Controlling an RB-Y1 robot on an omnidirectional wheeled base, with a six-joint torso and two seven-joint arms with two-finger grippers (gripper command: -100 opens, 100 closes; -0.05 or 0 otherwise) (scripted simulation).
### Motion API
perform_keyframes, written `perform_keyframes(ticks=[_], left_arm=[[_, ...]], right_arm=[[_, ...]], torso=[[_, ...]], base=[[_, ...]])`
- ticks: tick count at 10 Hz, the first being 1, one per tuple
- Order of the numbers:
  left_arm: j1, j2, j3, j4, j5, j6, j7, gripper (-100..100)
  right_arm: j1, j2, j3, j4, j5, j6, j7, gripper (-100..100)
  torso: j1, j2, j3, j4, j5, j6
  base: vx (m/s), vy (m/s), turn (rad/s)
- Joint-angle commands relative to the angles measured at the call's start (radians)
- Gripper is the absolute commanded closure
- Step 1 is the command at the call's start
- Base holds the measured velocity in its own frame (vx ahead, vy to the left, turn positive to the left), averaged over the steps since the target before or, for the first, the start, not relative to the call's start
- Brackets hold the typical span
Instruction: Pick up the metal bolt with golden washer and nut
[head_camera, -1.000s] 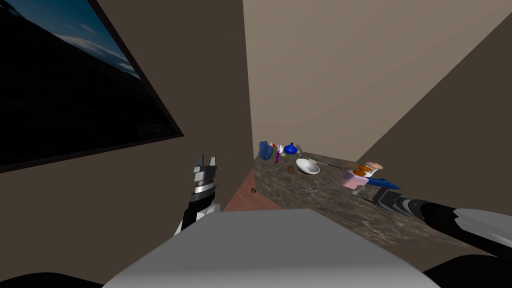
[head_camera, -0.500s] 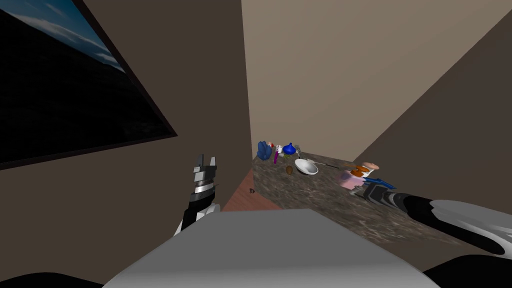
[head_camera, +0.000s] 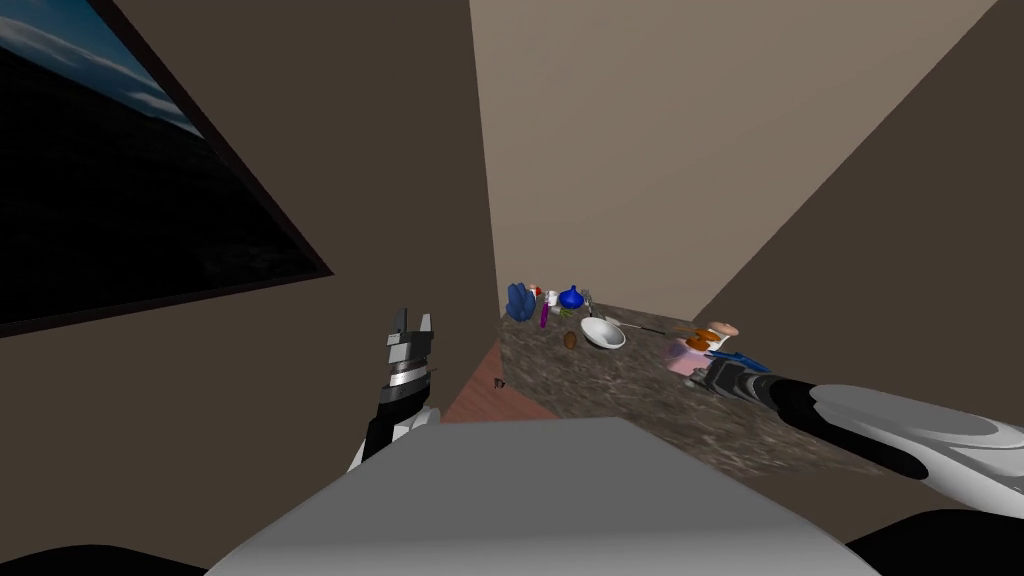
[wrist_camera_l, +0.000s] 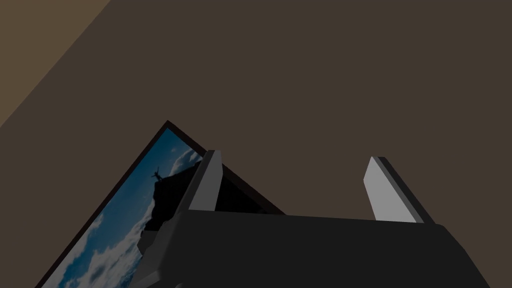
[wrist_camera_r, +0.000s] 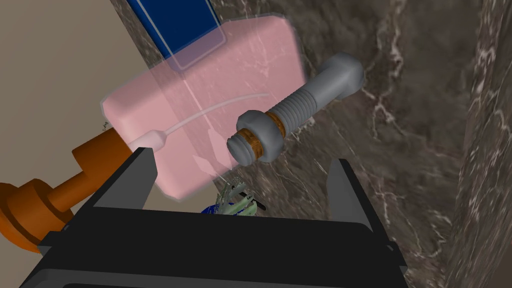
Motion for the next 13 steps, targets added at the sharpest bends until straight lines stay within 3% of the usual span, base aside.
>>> perform_keyframes(ticks=[1,3,4,5,6,8,9,10,11,12,13], left_arm=[[0.000,0.000,0.000,0.000,0.000,0.000,0.000,0],[0.000,0.000,0.000,0.000,0.000,0.000,0.000,0],[0.000,0.000,0.000,0.000,0.000,0.000,0.000,0],[0.000,0.000,0.000,0.000,0.000,0.000,0.000,0],[0.000,0.000,0.000,0.000,0.000,0.000,0.000,0],[0.000,0.000,0.000,0.000,0.000,0.000,0.000,0],[0.000,0.000,0.000,0.000,0.000,0.000,0.000,0],[0.000,0.000,0.000,0.000,0.000,0.000,0.000,0],[0.000,0.000,0.000,0.000,0.000,0.000,0.000,0],[0.000,0.000,0.000,0.000,0.000,0.000,0.000,0],[0.000,0.000,0.000,0.000,0.000,0.000,0.000,0]], right_arm=[[-0.003,-0.044,0.050,-0.050,-0.007,0.050,-0.035,-100],[-0.003,-0.044,0.059,-0.084,-0.007,0.089,-0.035,-100],[-0.007,-0.079,0.107,-0.118,-0.013,0.122,-0.063,-100],[-0.007,-0.079,0.107,-0.146,-0.013,0.152,-0.063,-100],[-0.010,-0.115,0.154,-0.172,-0.019,0.180,-0.091,-100],[-0.010,-0.115,0.154,-0.209,-0.019,0.214,-0.091,-100],[-0.014,-0.150,0.201,-0.245,-0.025,0.255,-0.119,-100],[-0.014,-0.150,0.201,-0.271,-0.025,0.277,-0.119,-100],[-0.018,-0.186,0.246,-0.306,-0.031,0.310,-0.148,-100],[-0.018,-0.186,0.248,-0.333,-0.031,0.339,-0.148,-100],[-0.021,-0.220,0.281,-0.360,-0.036,0.363,-0.176,-100]], torso=[[0.000,0.000,0.000,0.000,0.000,0.000],[-0.001,0.000,0.000,0.000,-0.001,0.000],[0.001,0.000,0.000,0.000,-0.001,-0.001],[0.000,-0.001,-0.001,-0.001,-0.001,0.000],[-0.001,-0.001,-0.001,-0.001,-0.001,-0.001],[-0.002,-0.002,-0.001,-0.001,-0.001,-0.001],[0.000,-0.001,-0.001,-0.001,-0.001,-0.001],[-0.002,-0.001,-0.001,-0.001,-0.001,0.000],[-0.001,-0.001,-0.001,-0.001,-0.001,0.000],[-0.003,-0.001,-0.001,-0.001,-0.001,0.000],[-0.002,-0.001,-0.001,-0.001,-0.002,0.000]], base=[[0.013,-0.078,-0.066],[0.006,-0.039,-0.021],[0.020,-0.041,-0.081],[0.018,-0.043,-0.043],[0.018,-0.056,-0.067],[0.013,-0.045,-0.017],[0.008,-0.058,-0.082],[0.009,-0.055,-0.043],[0.012,-0.078,-0.074],[0.019,-0.062,-0.040],[0.031,-0.064,-0.094]])
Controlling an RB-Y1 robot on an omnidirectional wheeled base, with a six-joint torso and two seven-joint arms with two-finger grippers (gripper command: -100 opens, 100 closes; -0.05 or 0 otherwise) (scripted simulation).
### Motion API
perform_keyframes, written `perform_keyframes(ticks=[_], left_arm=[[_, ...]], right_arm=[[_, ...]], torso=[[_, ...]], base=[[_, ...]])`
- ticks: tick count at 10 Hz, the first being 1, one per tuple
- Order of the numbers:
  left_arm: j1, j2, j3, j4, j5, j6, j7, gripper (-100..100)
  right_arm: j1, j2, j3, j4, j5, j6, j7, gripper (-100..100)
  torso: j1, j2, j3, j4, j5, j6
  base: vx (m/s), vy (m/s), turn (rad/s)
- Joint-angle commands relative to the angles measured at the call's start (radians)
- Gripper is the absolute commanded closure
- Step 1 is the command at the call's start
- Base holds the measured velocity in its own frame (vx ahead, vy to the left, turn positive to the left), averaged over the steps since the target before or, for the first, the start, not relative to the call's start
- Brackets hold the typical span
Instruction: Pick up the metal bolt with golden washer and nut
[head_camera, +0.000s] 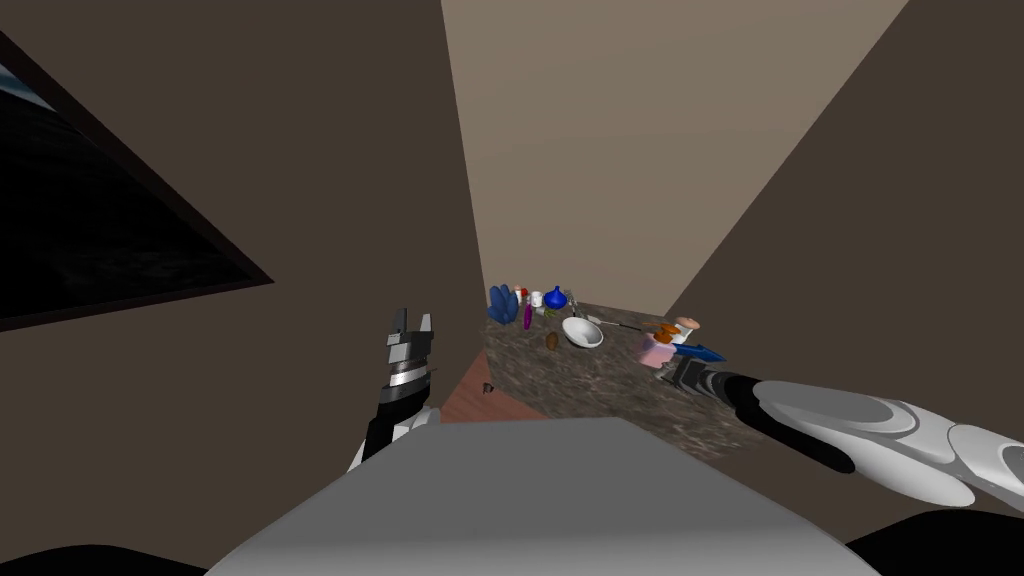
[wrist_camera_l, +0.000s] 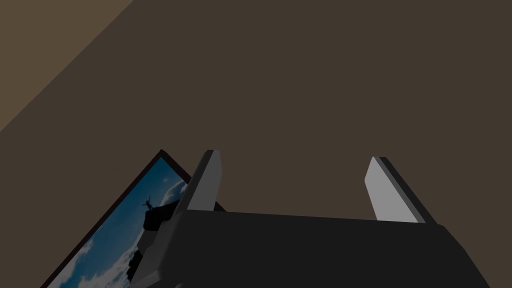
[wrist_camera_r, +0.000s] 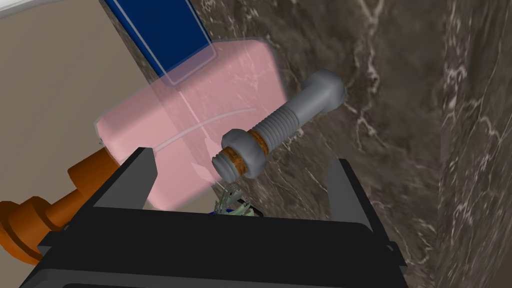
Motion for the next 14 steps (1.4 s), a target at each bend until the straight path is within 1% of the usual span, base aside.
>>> perform_keyframes(ticks=[1,2,3,4,8,9,10,11,12,13,14], left_arm=[[0.000,0.000,0.000,0.000,0.000,0.000,0.000,0],[0.000,0.000,0.000,0.000,0.000,0.000,0.000,0],[0.000,0.000,0.000,0.000,0.000,0.000,0.000,0],[0.000,0.000,0.000,0.000,0.000,0.000,0.000,0],[0.000,0.000,0.000,0.000,0.000,0.000,0.000,0],[0.000,0.000,0.000,0.000,0.000,0.000,0.000,0],[0.000,0.000,0.000,0.000,0.000,0.000,0.000,0],[0.000,0.000,0.000,0.000,0.000,0.000,0.000,0],[0.000,0.000,0.000,0.000,0.000,0.000,0.000,0],[0.000,0.000,0.000,0.000,0.000,0.000,0.000,0],[0.000,0.000,0.000,0.000,0.000,0.000,0.000,0]], right_arm=[[-0.012,-0.021,0.043,-0.050,-0.010,0.050,-0.013,-100],[-0.012,-0.021,0.043,-0.054,-0.010,0.062,-0.013,-100],[-0.009,-0.018,0.037,-0.047,-0.008,0.050,-0.014,-100],[-0.010,-0.019,0.038,-0.048,-0.008,0.054,-0.014,100],[-0.012,-0.021,0.036,-0.046,-0.008,0.056,-0.014,100],[-0.012,-0.021,0.036,-0.045,-0.008,0.057,-0.014,0],[-0.008,0.015,-0.005,0.005,-0.004,0.007,0.015,100],[-0.008,0.015,-0.005,0.008,-0.004,0.000,0.015,100],[-0.004,0.050,-0.048,0.049,0.002,-0.036,0.043,100],[-0.004,0.050,-0.052,0.070,0.002,-0.063,0.043,100],[-0.001,0.086,-0.086,0.111,0.008,-0.094,0.071,100]], torso=[[0.000,0.000,0.000,0.000,0.000,0.000],[0.000,0.000,0.000,0.000,0.000,0.000],[0.002,0.001,0.000,0.000,0.000,0.000],[0.003,0.001,0.001,0.000,0.001,0.000],[0.004,0.002,0.000,-0.001,-0.002,0.000],[0.004,0.002,0.000,-0.001,-0.002,0.000],[0.004,0.002,0.000,-0.001,-0.002,0.000],[0.006,0.002,0.000,-0.001,-0.002,-0.001],[0.008,0.002,0.000,-0.001,-0.002,-0.002],[0.010,0.002,0.000,-0.001,-0.002,-0.003],[0.010,0.001,0.000,-0.001,-0.002,-0.002]], base=[[0.025,-0.058,-0.033],[0.009,-0.023,0.016],[0.002,-0.006,0.005],[0.000,0.000,0.000],[0.001,-0.002,-0.001],[0.000,0.000,0.000],[-0.006,0.040,0.072],[-0.020,0.060,0.044],[-0.035,0.098,0.094],[-0.020,0.083,0.045],[-0.012,0.075,0.063]])
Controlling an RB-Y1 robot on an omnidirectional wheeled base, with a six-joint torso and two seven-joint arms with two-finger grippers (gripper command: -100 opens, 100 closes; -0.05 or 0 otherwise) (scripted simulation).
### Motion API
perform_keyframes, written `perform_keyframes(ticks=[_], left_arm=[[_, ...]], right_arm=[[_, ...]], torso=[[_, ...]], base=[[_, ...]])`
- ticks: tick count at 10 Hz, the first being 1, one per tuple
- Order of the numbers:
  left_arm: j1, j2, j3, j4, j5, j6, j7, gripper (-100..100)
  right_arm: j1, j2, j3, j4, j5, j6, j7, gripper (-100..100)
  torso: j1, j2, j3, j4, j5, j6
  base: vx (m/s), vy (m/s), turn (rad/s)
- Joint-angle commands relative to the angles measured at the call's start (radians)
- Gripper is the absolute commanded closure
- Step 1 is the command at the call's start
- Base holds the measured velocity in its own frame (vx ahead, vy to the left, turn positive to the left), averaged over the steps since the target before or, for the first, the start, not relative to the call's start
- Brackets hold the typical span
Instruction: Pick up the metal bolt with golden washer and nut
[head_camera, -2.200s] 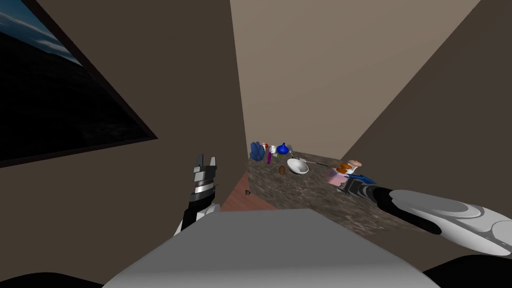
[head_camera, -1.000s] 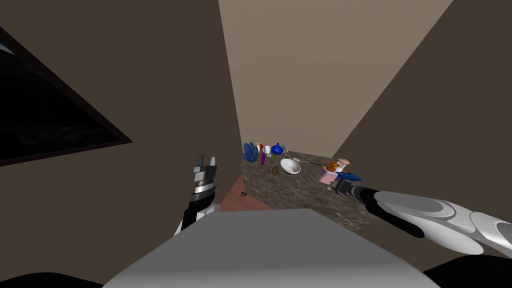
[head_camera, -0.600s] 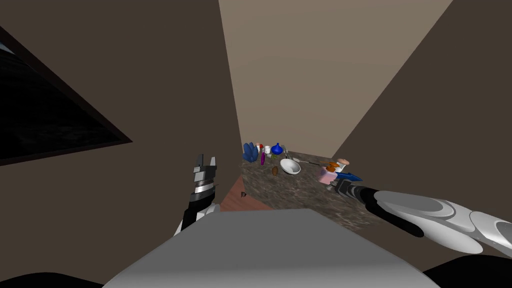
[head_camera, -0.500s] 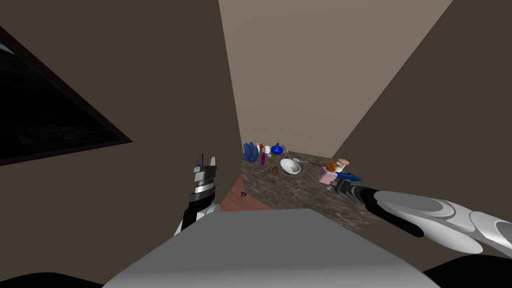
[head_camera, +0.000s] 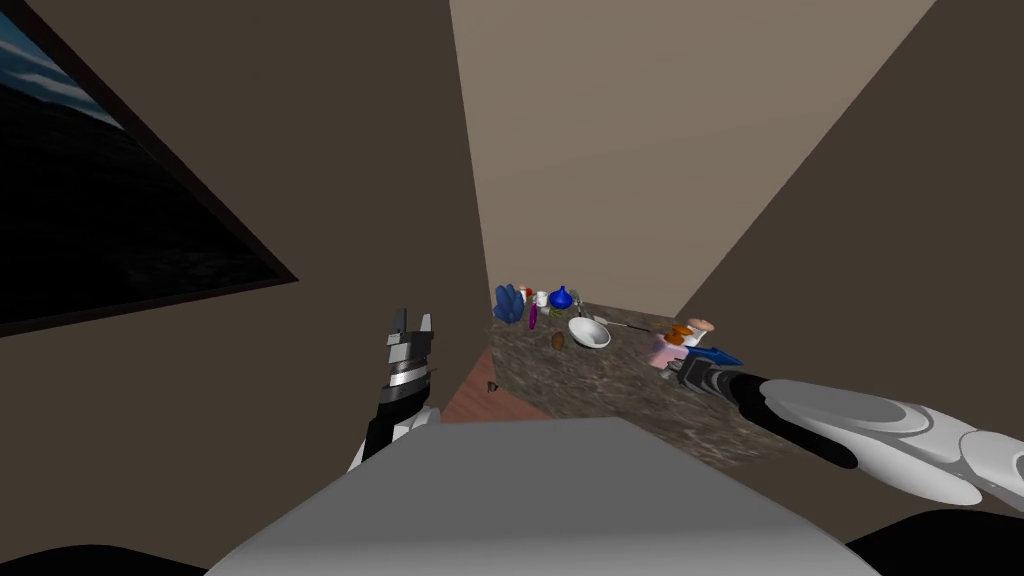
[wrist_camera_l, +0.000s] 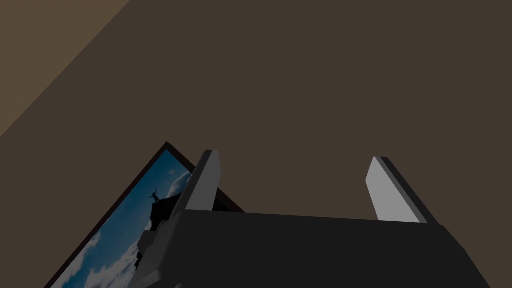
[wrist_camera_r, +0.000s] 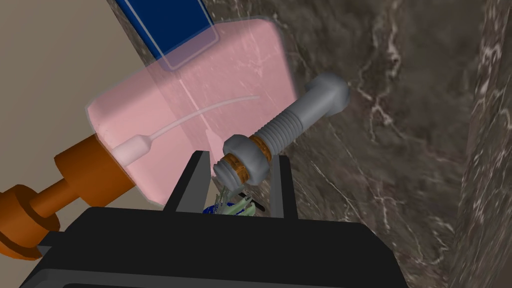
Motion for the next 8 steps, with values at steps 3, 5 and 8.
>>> perform_keyframes(ticks=[3,5,8], left_arm=[[0.000,0.000,0.000,0.000,0.000,0.000,0.000,0],[0.000,0.000,0.000,0.000,0.000,0.000,0.000,0],[0.000,0.000,0.000,0.000,0.000,0.000,0.000,0]], right_arm=[[-0.005,0.061,-0.075,0.096,0.013,-0.099,0.046,100],[-0.001,0.096,-0.117,0.151,0.018,-0.151,0.074,100],[0.002,0.132,-0.169,0.223,0.024,-0.228,0.103,100]], torso=[[-0.004,0.000,0.000,0.000,-0.001,0.001],[-0.002,0.000,0.000,0.000,-0.001,0.001],[-0.004,0.000,0.000,0.000,-0.001,0.001]], base=[[-0.018,0.041,0.035],[-0.021,0.060,0.071],[-0.012,0.046,0.032]])
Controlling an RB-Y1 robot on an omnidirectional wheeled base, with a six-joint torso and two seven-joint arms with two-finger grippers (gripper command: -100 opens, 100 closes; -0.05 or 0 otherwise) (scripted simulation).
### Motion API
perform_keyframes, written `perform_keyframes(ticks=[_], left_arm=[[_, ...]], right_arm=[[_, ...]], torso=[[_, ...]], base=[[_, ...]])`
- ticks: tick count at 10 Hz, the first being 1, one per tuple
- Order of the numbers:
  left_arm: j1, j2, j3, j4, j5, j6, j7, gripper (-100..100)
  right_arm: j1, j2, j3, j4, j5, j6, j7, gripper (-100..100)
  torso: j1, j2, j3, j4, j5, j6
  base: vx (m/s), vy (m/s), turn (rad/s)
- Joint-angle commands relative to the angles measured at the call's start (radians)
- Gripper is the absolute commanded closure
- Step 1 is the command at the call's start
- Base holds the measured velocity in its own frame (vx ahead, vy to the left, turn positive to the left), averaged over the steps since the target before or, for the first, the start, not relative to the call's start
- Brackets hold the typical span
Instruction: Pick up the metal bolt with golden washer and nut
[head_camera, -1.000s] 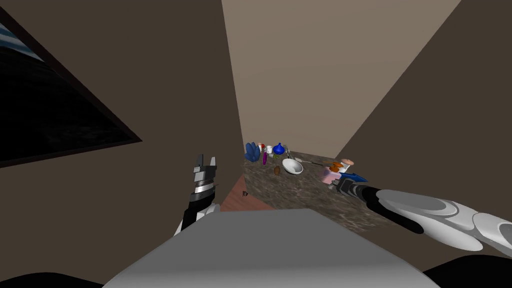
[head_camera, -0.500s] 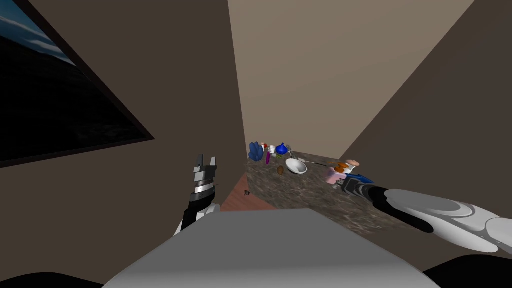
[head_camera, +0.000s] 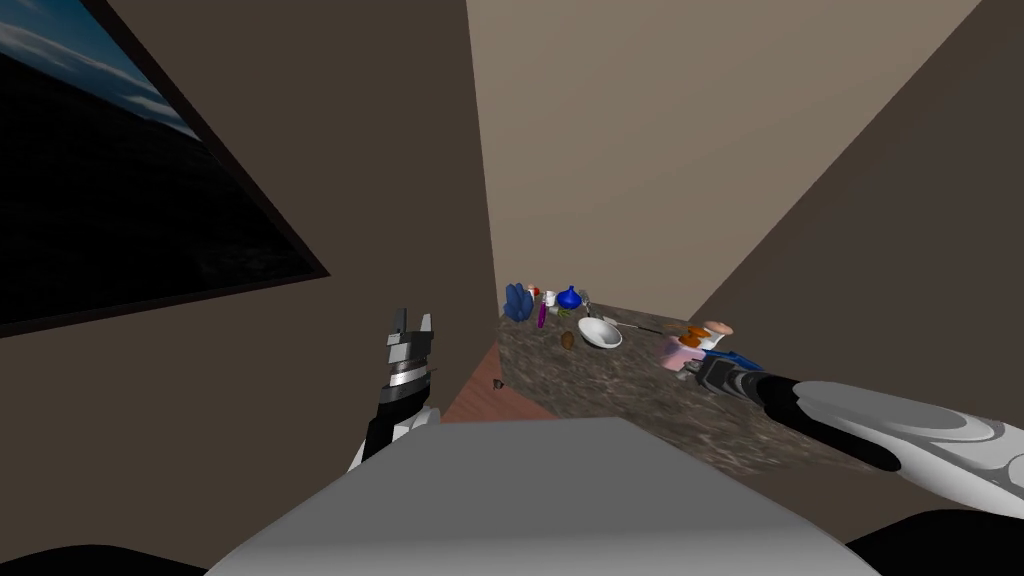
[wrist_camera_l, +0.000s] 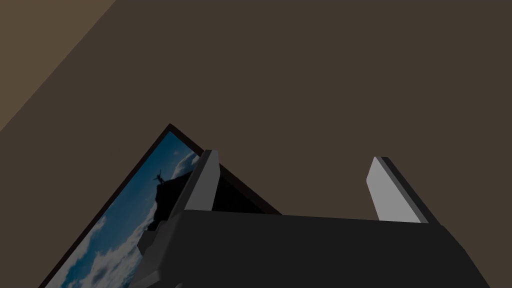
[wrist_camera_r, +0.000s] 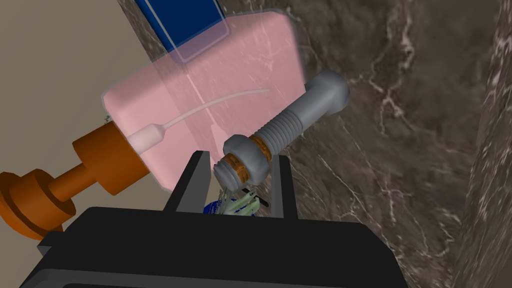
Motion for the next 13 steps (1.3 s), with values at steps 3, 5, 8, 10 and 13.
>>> perform_keyframes(ticks=[3,5,8,10,13], left_arm=[[0.000,0.000,0.000,0.000,0.000,0.000,0.000,0],[0.000,0.000,0.000,0.000,0.000,0.000,0.000,0],[0.000,0.000,0.000,0.000,0.000,0.000,0.000,0],[0.000,0.000,0.000,0.000,0.000,0.000,0.000,0],[0.000,0.000,0.000,0.000,0.000,0.000,0.000,0]], right_arm=[[0.002,0.056,-0.070,0.106,0.010,-0.103,0.045,100],[0.006,0.092,-0.118,0.145,0.016,-0.146,0.074,100],[0.010,0.127,-0.165,0.233,0.022,-0.227,0.102,100],[0.013,0.163,-0.212,0.274,0.028,-0.274,0.130,100],[0.011,0.162,-0.206,0.281,0.028,-0.280,0.129,0]], torso=[[0.001,0.000,0.000,0.000,0.000,0.001],[-0.001,0.000,0.000,0.000,0.000,0.001],[0.001,0.000,0.000,0.000,0.000,0.001],[-0.001,0.001,0.000,0.000,0.000,0.002],[-0.002,0.000,0.000,0.000,0.000,0.001]], base=[[-0.011,0.060,0.054],[-0.008,0.033,0.029],[-0.014,0.061,0.062],[-0.009,0.044,0.023],[-0.005,0.024,0.017]])
